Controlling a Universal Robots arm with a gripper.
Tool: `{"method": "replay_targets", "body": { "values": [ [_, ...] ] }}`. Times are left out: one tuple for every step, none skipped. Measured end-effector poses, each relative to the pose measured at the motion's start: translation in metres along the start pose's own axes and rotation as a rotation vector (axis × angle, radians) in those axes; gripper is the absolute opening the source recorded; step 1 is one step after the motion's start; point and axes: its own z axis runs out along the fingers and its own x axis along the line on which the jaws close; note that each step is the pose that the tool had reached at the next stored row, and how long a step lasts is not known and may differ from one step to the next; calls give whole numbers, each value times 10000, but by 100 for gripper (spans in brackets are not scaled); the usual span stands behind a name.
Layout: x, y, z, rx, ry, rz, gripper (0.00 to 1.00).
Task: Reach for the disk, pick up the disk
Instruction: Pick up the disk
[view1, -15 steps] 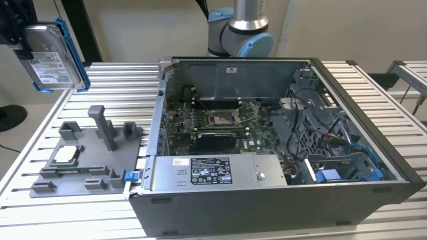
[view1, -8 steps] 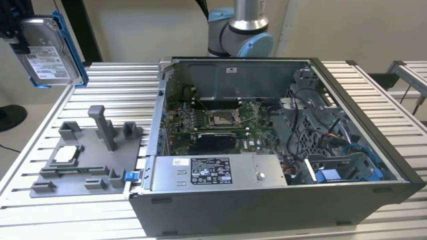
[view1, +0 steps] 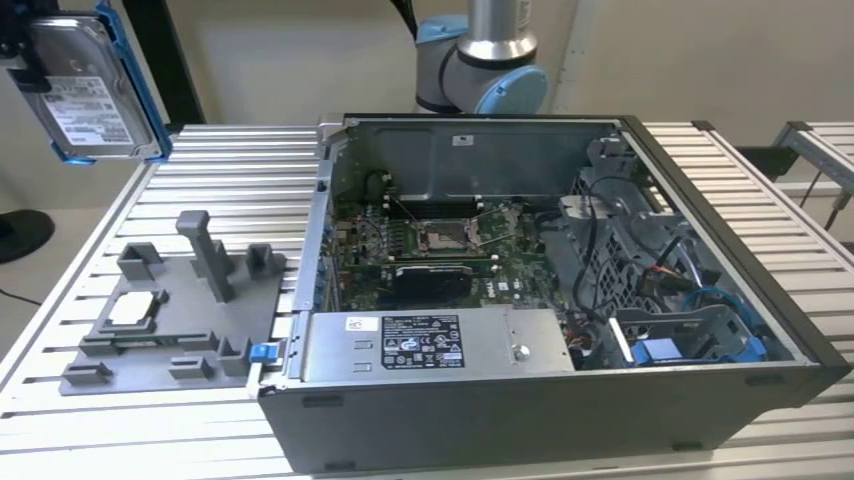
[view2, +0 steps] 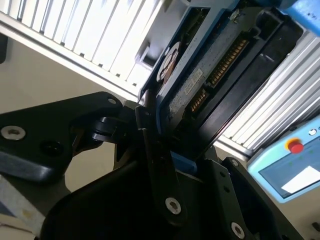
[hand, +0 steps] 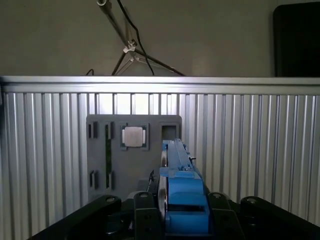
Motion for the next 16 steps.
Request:
{"method": "replay_targets", "body": {
  "values": [
    [0, 0, -18, 0, 0, 0, 0],
    [0, 0, -37, -1, 0, 0, 0],
    [0, 1, -55, 0, 0, 0, 0],
    [0, 0, -73, 1, -1, 0, 0],
    [0, 1, -91, 1, -1, 0, 0],
    [-1, 1, -110, 0, 0, 0, 0],
    [-1, 1, -128, 0, 0, 0, 0],
    [-1, 1, -147, 0, 0, 0, 0],
    [-1, 1, -163, 0, 0, 0, 0],
    [-1, 1, -181, 0, 0, 0, 0],
    [-1, 1, -198, 1, 0, 0, 0],
    [-1, 1, -215, 1, -1, 0, 0],
    [-1, 1, -231, 0, 0, 0, 0],
    [-1, 1, -249, 0, 0, 0, 0],
    [-1, 1, -265, 0, 0, -1, 0],
    [-1, 2, -280, 0, 0, 0, 0]
  ]
}}
